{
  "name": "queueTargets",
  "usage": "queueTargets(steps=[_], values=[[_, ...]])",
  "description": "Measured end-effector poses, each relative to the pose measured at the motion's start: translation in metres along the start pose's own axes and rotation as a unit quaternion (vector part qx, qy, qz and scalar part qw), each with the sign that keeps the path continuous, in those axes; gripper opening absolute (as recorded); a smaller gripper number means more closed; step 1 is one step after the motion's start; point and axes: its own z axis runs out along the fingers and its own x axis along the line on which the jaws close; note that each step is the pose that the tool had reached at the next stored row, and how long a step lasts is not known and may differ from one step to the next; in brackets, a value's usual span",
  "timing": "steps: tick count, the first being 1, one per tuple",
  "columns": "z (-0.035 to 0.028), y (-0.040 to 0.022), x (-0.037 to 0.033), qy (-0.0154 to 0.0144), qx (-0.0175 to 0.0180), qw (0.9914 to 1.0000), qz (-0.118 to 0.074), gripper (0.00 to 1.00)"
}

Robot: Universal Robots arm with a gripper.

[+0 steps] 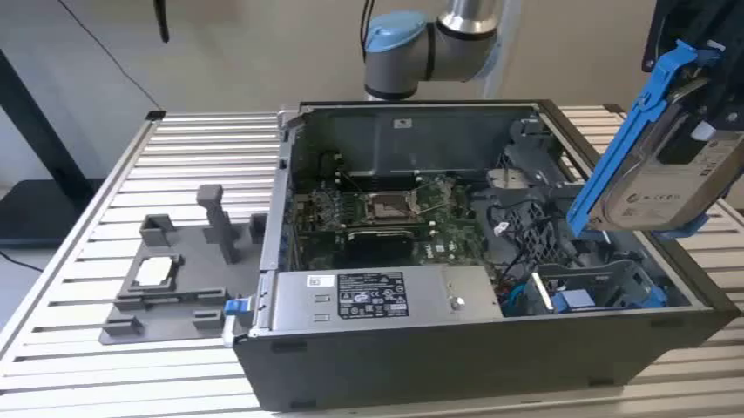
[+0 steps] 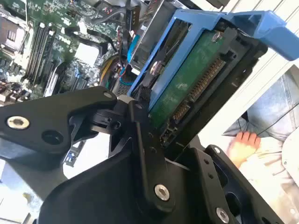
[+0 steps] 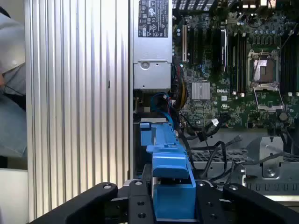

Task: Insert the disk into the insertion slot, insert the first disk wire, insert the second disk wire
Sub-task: 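Insert the disk into the insertion slot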

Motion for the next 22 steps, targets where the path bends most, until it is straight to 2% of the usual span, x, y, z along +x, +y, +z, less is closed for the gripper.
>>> queueTargets(steps=[6, 15, 17, 22], values=[[0.0002, 0.0, 0.0, 0.0, 0.0002, 1.0, 0.001, 0.33], [0.0047, -0.0001, 0.0, 0.0, 0.0002, 1.0, 0.001, 0.33], [0.0075, -0.0003, 0.0, 0.0001, -0.0014, 1.0, 0.001, 0.33], [0.0148, -0.0013, -0.0001, 0.0, -0.0015, 1.0, 0.001, 0.33]])
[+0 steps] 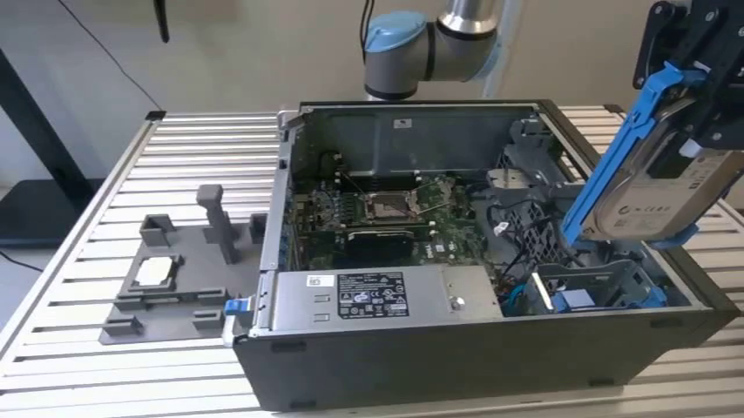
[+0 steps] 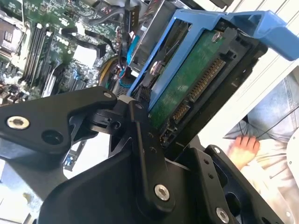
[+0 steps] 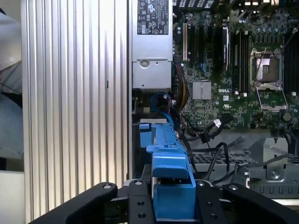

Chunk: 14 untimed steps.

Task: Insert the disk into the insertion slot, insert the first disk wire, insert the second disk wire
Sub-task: 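Insert the disk into the insertion slot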

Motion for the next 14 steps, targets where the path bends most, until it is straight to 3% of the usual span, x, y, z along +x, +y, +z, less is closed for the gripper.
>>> queueTargets(steps=[14], values=[[0.0244, -0.0071, -0.0002, 0.0001, -0.0001, 1.0, -0.001, 0.33]])
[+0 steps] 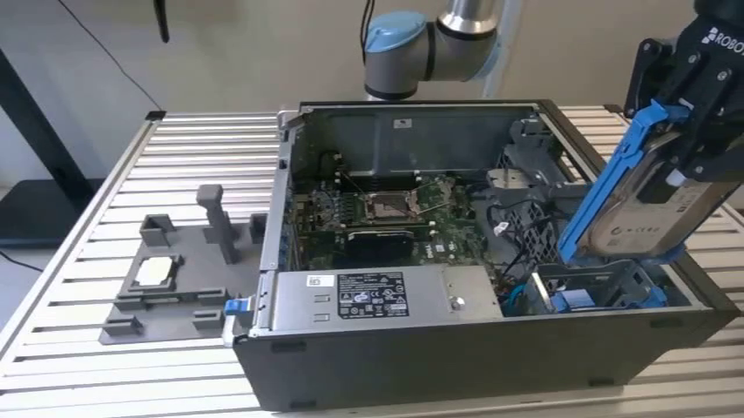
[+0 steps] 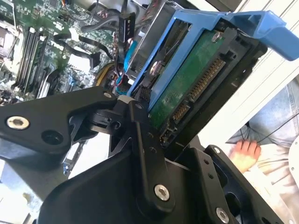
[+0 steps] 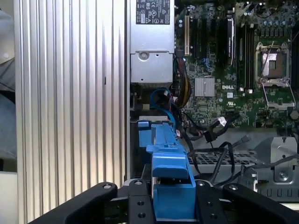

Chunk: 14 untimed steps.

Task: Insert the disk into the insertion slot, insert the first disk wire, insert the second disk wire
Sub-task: 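Insert the disk into the insertion slot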

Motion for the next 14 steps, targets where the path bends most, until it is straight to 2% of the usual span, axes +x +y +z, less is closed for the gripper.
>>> queueTargets(steps=[6, 10, 14], values=[[0.0103, -0.0016, -0.0001, -0.0002, 0.0, 1.0, 0.0, 0.33], [0.0152, -0.0018, -0.0001, -0.0013, -0.0001, 1.0, 0.0, 0.33], [0.0192, -0.002, -0.0002, -0.0037, -0.0001, 0.99999, 0.0, 0.33]])
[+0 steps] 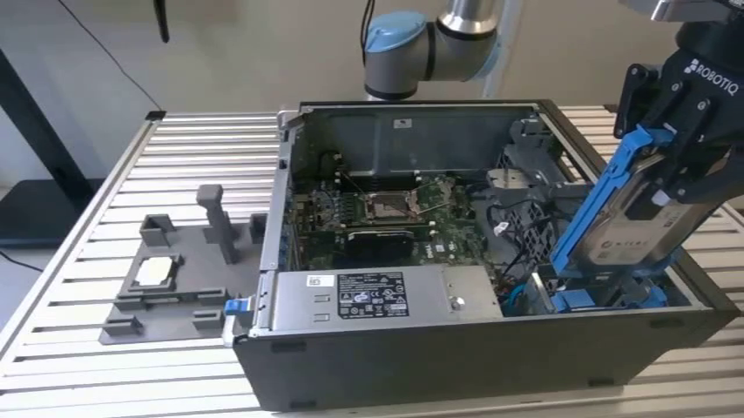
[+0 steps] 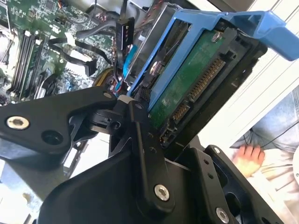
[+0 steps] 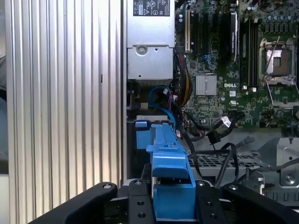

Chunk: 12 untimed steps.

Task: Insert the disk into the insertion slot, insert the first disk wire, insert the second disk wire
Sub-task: 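Insert the disk into the insertion slot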

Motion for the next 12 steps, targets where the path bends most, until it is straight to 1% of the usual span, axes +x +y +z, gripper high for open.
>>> queueTargets(steps=[5, 12], values=[[0.0054, -0.0002, -0.0001, -0.0017, 0.0, 1.0, -0.001, 0.33], [0.0156, -0.0007, -0.0001, -0.0022, 0.0, 1.0, -0.001, 0.33]])
